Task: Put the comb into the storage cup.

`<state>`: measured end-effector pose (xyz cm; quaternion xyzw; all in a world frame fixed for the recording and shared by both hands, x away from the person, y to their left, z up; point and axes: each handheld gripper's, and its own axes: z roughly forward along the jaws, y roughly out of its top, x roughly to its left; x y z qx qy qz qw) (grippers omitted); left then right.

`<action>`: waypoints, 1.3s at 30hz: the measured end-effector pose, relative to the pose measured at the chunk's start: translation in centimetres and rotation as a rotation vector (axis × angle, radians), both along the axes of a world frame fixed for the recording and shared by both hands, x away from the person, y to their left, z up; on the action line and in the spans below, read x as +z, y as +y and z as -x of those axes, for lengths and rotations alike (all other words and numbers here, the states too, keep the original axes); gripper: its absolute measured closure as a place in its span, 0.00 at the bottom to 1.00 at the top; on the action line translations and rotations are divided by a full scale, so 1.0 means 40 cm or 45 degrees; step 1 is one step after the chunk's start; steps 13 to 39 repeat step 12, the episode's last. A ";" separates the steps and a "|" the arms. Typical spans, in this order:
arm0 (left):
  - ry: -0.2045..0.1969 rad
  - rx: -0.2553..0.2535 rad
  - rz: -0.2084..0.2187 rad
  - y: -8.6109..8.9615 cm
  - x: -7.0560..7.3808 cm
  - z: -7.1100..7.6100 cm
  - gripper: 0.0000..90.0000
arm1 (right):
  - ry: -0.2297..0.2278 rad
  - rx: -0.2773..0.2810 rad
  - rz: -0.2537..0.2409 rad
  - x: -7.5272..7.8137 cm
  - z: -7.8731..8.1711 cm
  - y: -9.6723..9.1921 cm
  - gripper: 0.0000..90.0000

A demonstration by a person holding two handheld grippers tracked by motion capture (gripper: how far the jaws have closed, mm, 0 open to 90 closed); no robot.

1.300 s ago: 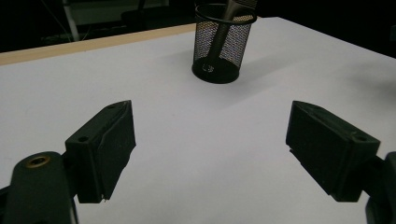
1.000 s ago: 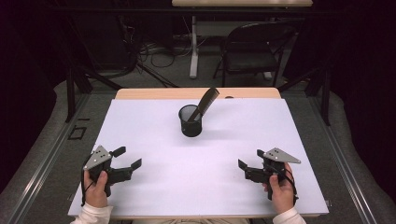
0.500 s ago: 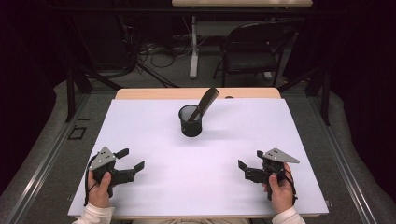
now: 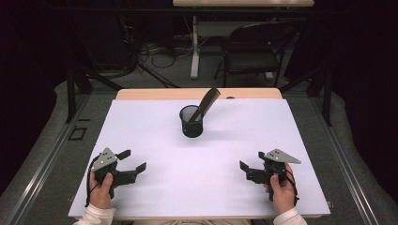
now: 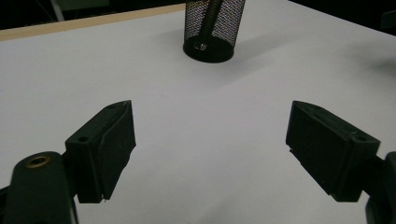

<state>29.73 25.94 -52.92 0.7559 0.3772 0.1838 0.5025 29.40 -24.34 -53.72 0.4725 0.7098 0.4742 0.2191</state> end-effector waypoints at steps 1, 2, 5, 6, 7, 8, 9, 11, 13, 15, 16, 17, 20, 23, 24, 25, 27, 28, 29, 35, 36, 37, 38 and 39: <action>0.001 0.002 0.002 0.000 0.000 0.000 0.18 | 0.000 0.000 -0.001 0.000 0.000 0.000 0.14; 0.001 0.000 0.002 0.000 0.000 0.000 0.18 | 0.003 0.000 -0.003 0.000 0.000 0.000 0.14; 0.001 0.002 -0.002 -0.001 0.000 0.001 0.18 | 0.006 -0.002 -0.003 -0.001 0.000 0.000 0.14; 0.003 0.001 0.001 -0.001 -0.001 0.000 0.18 | 0.007 -0.001 -0.004 -0.001 0.000 0.000 0.14; 0.004 0.002 0.001 -0.001 -0.001 0.000 0.18 | 0.009 0.003 -0.003 -0.001 0.000 0.000 0.14; 0.004 0.002 0.002 0.000 -0.001 0.000 0.18 | 0.005 0.001 -0.003 -0.002 -0.001 0.000 0.14; 0.004 0.001 0.002 0.000 -0.001 0.000 0.18 | 0.007 0.001 -0.004 -0.002 -0.001 0.000 0.14; 0.003 0.003 0.001 0.000 -0.001 0.000 0.18 | 0.008 0.001 -0.004 -0.002 -0.001 0.000 0.14; 0.001 0.002 0.001 0.000 0.000 0.000 0.18 | 0.009 0.002 -0.006 -0.002 -0.001 0.001 0.14; 0.001 0.002 0.001 0.000 0.000 0.000 0.18 | 0.009 0.002 -0.006 -0.002 -0.001 0.001 0.14; 0.001 0.002 0.001 0.000 0.000 0.000 0.18 | 0.009 0.002 -0.006 -0.002 -0.001 0.001 0.14; 0.001 0.002 0.001 0.000 0.000 0.000 0.18 | 0.009 0.002 -0.006 -0.002 -0.001 0.001 0.14; 0.001 0.002 0.001 0.000 0.000 0.000 0.18 | 0.009 0.002 -0.006 -0.002 -0.001 0.001 0.14; 0.001 0.002 0.001 0.000 0.000 0.000 0.18 | 0.009 0.002 -0.006 -0.002 -0.001 0.001 0.14; 0.001 0.002 0.001 0.000 0.000 0.000 0.18 | 0.009 0.002 -0.006 -0.002 -0.001 0.001 0.14; 0.001 0.002 0.001 0.000 0.000 0.000 0.18 | 0.009 0.002 -0.006 -0.002 -0.001 0.001 0.14; 0.001 0.002 0.001 0.000 0.000 0.000 0.18 | 0.009 0.002 -0.006 -0.002 -0.001 0.001 0.14; 0.001 0.002 0.001 0.000 0.000 0.000 0.18 | 0.009 0.002 -0.006 -0.002 -0.001 0.001 0.14; 0.001 0.002 0.001 0.000 0.000 0.000 0.18 | 0.009 0.002 -0.006 -0.002 -0.001 0.001 0.14; 0.001 0.002 0.001 0.000 0.000 0.000 0.18 | 0.009 0.002 -0.006 -0.002 -0.001 0.001 0.14; 0.001 0.002 0.001 0.000 0.000 0.000 0.18 | 0.009 0.002 -0.006 -0.002 -0.001 0.001 0.14; 0.001 0.002 0.001 0.000 0.000 0.000 0.18 | 0.009 0.002 -0.006 -0.002 -0.001 0.001 0.14; 0.001 0.002 0.001 0.000 0.000 0.000 0.18 | 0.009 0.002 -0.006 -0.002 -0.001 0.001 0.14; 0.001 0.002 0.001 0.000 0.000 0.000 0.18 | 0.009 0.002 -0.006 -0.002 -0.001 0.001 0.14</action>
